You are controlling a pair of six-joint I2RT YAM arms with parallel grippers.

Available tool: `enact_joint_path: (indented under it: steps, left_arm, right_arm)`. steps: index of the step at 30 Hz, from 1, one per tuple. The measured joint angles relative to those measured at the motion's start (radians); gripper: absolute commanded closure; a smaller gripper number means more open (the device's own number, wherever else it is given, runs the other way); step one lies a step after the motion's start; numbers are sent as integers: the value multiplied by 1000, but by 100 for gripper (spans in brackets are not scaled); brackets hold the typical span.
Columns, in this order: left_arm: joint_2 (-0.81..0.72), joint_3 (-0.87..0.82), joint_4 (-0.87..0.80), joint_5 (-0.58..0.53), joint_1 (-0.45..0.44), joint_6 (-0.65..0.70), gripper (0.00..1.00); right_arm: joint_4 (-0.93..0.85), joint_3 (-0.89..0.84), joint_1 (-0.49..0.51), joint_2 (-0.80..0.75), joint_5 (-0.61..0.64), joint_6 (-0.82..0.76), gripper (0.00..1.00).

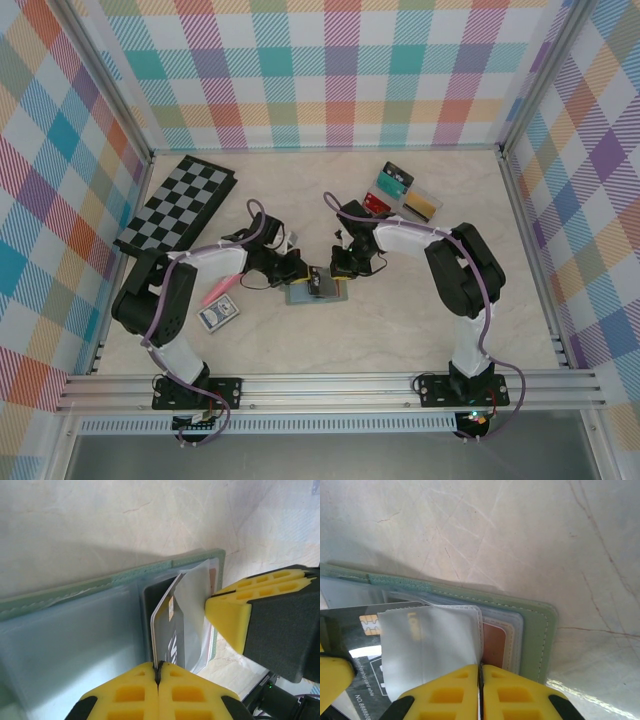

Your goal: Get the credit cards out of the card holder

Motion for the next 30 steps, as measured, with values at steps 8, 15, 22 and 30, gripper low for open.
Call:
enact_joint_path:
  steps: [8,15,22,30]
  left_arm:
    - [-89,0,-135,-36,35,64,100]
    - [-230,14,-242,-59,86,101,100]
    - [-300,77,-184,13,89,84,100]
    - [-307,86,29,118,90,-41,100]
  right_arm:
    - [0,8,0,0,-23,-1,75]
    - [45,6,-17,-87,-77,5,49]
    - [249,-82,-75,-291,-203,62,32]
    - [573,-267,-174,-359,-434,261,30]
